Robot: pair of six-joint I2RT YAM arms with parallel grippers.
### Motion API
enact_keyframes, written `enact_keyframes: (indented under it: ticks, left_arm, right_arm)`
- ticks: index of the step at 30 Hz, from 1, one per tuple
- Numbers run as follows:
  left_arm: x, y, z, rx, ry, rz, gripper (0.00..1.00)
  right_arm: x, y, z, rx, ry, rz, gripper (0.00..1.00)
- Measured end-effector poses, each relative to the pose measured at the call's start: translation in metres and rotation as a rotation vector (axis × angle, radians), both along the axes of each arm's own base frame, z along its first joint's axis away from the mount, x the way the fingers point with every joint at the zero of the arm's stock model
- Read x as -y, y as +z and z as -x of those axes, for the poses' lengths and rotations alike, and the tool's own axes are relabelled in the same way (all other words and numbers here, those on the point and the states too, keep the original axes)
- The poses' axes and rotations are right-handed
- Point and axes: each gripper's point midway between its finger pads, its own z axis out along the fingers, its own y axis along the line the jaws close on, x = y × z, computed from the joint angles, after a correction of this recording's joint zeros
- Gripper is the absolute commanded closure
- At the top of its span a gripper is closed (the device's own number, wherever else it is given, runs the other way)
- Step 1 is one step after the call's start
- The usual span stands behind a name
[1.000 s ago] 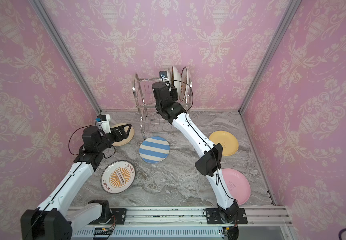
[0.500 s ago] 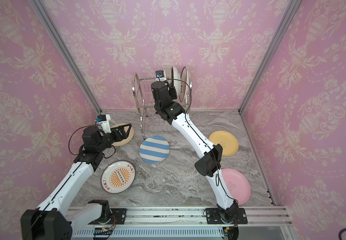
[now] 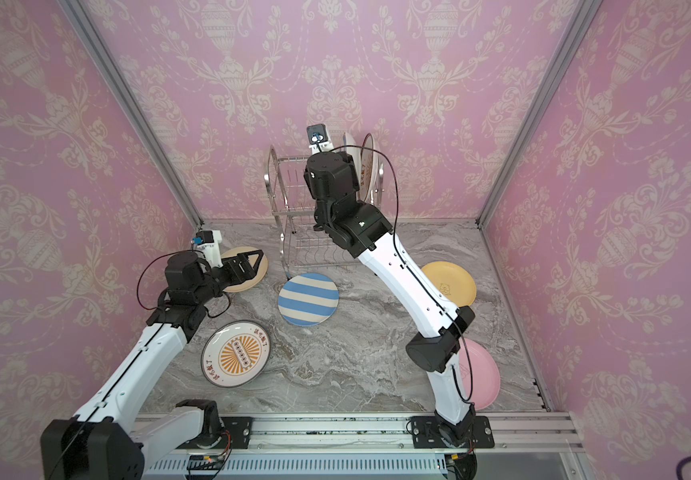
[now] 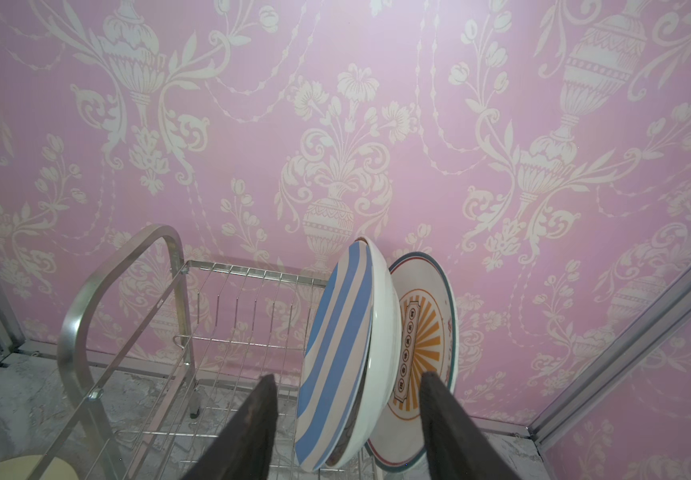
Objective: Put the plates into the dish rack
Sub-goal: 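Lower the striped plate into the rack slots beside the flower-pattern plate, then open the right gripper and withdraw it from the rack, then move both grippers toward the remaining blue-and-white striped plate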
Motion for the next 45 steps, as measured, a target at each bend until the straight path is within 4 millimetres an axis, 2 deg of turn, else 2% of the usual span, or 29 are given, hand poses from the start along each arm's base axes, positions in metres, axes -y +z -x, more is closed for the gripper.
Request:
enact_keyframes:
  ticks: [1,5,8,11,13,15,17,19,20,22,24,25,27,32,37,45]
  left_arm:
    - [-0.001,0.001,0.0,0.0,0.001,-0.007,0.01]
    - [-0.003,0.004,0.0,0.002,0.012,-0.022,0.01]
    - [-0.003,0.002,0.0,-0.006,0.011,-0.027,0.01]
    - [-0.003,-0.003,-0.001,-0.018,0.011,-0.027,0.01]
    - [-0.003,-0.008,-0.003,-0.033,0.011,-0.027,0.01]
    - [-0.003,-0.016,-0.003,-0.051,0.01,-0.028,0.01]
    - [-0.003,-0.026,-0.003,-0.073,0.01,-0.031,0.01]
    - [-0.002,-0.037,0.0,-0.099,0.009,-0.042,0.01]
    - [-0.002,-0.041,0.001,-0.11,0.008,-0.046,0.01]
    - [0.003,-0.052,0.003,-0.135,0.0,-0.062,0.01]
    - [0.01,-0.062,0.005,-0.161,-0.018,-0.074,0.01]
    - [0.014,-0.068,0.005,-0.175,-0.026,-0.079,0.01]
    - [0.018,-0.081,0.006,-0.204,-0.034,-0.088,0.01]
    - [0.018,-0.123,0.013,-0.312,-0.033,-0.113,0.01]
    - [0.02,-0.138,0.01,-0.335,-0.036,-0.114,0.01]
    - [0.035,-0.166,0.003,-0.378,-0.081,-0.113,0.01]
  right_arm:
    - [0.004,0.0,0.009,-0.01,0.024,-0.005,0.37]
    - [0.026,-0.009,0.049,-0.057,0.114,-0.037,0.36]
    - [0.053,-0.027,0.084,-0.094,0.176,-0.099,0.31]
    - [0.093,-0.059,0.114,-0.148,0.201,-0.183,0.31]
    - [0.118,-0.091,0.13,-0.202,0.198,-0.247,0.3]
    - [0.128,-0.124,0.14,-0.268,0.203,-0.292,0.3]
    - [0.126,-0.164,0.147,-0.353,0.228,-0.334,0.3]
    - [0.119,-0.221,0.153,-0.484,0.249,-0.371,0.3]
    - [0.117,-0.242,0.156,-0.534,0.253,-0.385,0.3]
    - [0.11,-0.302,0.164,-0.675,0.253,-0.408,0.3]
    - [0.108,-0.344,0.174,-0.781,0.242,-0.423,0.3]
    - [0.107,-0.359,0.178,-0.818,0.237,-0.435,0.3]
    - [0.102,-0.376,0.179,-0.853,0.242,-0.467,0.3]
    - [0.078,-0.403,0.167,-0.891,0.291,-0.575,0.3]
    - [0.052,-0.43,0.153,-0.946,0.335,-0.664,0.3]
    - [0.029,-0.46,0.135,-0.993,0.365,-0.738,0.35]
